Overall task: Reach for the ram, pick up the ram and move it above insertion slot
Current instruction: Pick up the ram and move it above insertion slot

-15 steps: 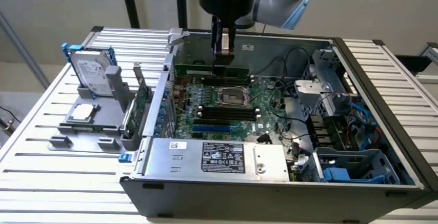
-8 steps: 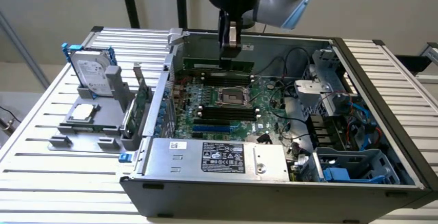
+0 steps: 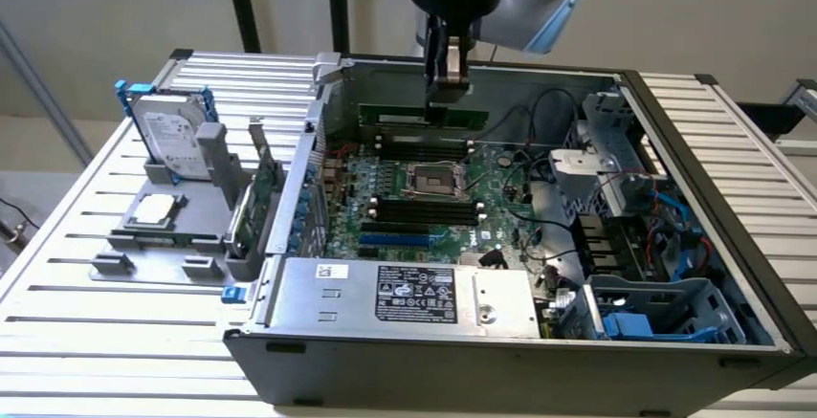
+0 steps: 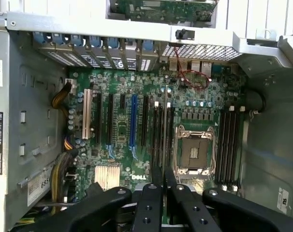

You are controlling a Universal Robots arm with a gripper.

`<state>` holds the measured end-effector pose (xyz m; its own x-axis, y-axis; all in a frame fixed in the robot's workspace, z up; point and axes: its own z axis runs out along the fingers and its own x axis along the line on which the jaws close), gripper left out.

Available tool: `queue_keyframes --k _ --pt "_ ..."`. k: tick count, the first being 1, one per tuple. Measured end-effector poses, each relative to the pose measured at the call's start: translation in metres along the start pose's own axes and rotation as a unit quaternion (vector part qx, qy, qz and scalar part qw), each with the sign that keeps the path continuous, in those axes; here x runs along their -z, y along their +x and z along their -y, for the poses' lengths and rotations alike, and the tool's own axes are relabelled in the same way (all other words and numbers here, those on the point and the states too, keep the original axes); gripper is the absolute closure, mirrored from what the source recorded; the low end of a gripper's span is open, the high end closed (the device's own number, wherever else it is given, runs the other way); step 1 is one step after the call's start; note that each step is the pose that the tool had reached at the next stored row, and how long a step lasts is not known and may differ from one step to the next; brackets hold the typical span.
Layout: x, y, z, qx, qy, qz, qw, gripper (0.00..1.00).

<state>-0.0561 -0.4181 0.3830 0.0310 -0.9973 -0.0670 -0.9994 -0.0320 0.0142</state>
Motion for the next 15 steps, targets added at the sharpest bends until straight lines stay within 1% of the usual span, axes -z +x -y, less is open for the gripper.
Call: queue_keyframes --k 2,4,9,15 --pt "-0.0007 -0.0012 0.0008 0.0 0.0032 -0.0002 1.0 0.87" --pt "-0.0009 -0.0019 0.0013 -0.001 0.0044 -0.0005 1.0 0.87" --pt "-0.0013 -0.0037 0.0031 -0.019 0.0058 -0.0013 0.9998 0.87" --pt "-0.0013 -0.0039 0.0033 -0.02 0.0059 -0.0012 0.9998 0.87"
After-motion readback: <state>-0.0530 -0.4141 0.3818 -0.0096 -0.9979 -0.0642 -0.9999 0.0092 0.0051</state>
